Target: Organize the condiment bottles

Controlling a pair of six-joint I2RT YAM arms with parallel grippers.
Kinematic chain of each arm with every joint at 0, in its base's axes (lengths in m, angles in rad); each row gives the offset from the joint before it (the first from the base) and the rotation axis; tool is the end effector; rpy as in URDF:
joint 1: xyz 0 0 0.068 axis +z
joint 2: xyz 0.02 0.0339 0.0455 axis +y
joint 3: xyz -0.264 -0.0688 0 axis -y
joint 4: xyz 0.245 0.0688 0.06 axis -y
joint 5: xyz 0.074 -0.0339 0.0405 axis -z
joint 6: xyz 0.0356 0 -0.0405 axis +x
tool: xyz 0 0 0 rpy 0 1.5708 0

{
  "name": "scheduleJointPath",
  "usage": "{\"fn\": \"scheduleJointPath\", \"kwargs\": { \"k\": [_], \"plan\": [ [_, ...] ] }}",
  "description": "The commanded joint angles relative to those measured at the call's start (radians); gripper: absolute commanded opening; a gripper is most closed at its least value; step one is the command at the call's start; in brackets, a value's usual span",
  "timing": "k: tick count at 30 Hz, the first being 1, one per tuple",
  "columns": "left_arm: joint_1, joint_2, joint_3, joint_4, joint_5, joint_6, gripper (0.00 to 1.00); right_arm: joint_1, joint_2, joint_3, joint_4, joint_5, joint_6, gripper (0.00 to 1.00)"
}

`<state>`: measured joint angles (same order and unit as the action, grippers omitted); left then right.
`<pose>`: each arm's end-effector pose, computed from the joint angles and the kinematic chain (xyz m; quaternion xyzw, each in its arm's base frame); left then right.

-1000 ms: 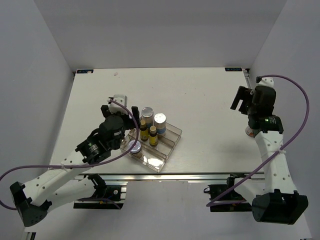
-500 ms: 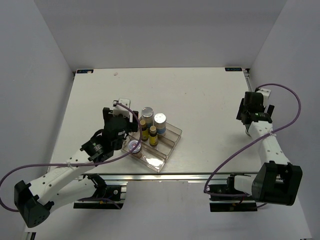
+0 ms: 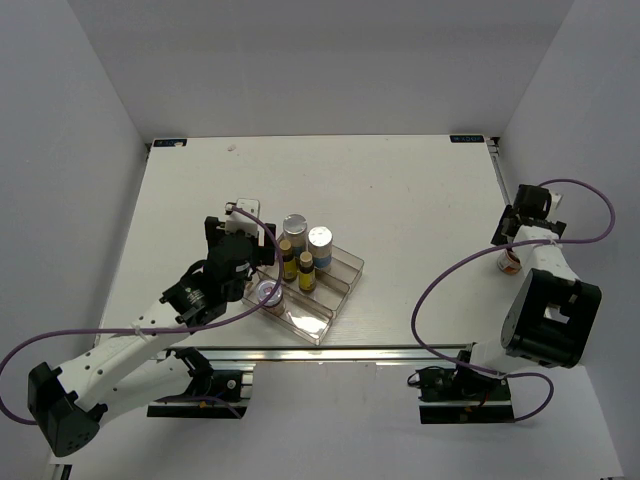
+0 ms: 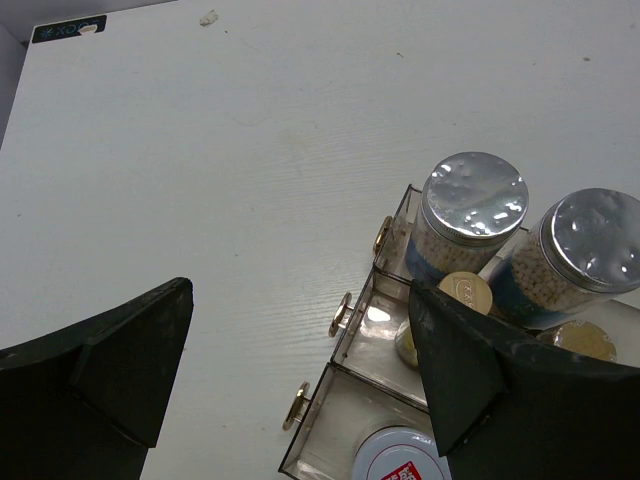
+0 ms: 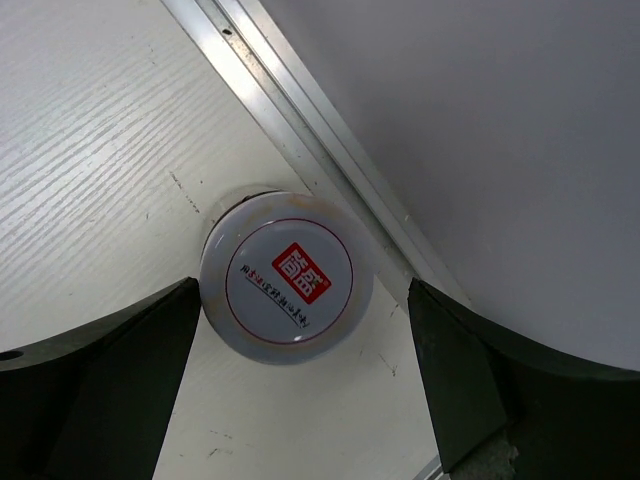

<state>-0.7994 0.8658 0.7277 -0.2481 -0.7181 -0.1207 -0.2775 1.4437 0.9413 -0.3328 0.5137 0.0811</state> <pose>0.1515 -0.1222 0.3023 0.0736 0.7978 0.0292 0.5978 0.2843 -0.0992 0.2321 0.2508 0.8718 -0.2700 0.3228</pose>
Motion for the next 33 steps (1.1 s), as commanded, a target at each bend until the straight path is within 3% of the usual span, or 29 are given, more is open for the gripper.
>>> {"fn": "scheduleJointPath", "kwargs": {
  "k": [1,11,22,25,33],
  "plan": [
    [0.008,0.001,-0.004,-0.002,0.000,-0.004,0.98,-0.028,0.024,0.051,0.028,-0.115,-0.018,0.89],
    [0.006,0.004,-0.005,-0.003,0.000,-0.004,0.98,-0.068,0.125,0.060,0.032,-0.214,-0.015,0.86],
    [0.006,0.004,-0.002,-0.005,0.009,0.000,0.98,-0.095,0.118,0.028,0.129,-0.287,-0.053,0.84],
    [0.006,-0.002,-0.004,-0.005,0.009,0.000,0.98,-0.095,0.121,0.031,0.109,-0.306,-0.052,0.80],
    [0.006,-0.005,-0.002,-0.003,0.014,0.001,0.98,-0.095,0.069,0.002,0.071,-0.357,-0.064,0.55]
  ]
}}
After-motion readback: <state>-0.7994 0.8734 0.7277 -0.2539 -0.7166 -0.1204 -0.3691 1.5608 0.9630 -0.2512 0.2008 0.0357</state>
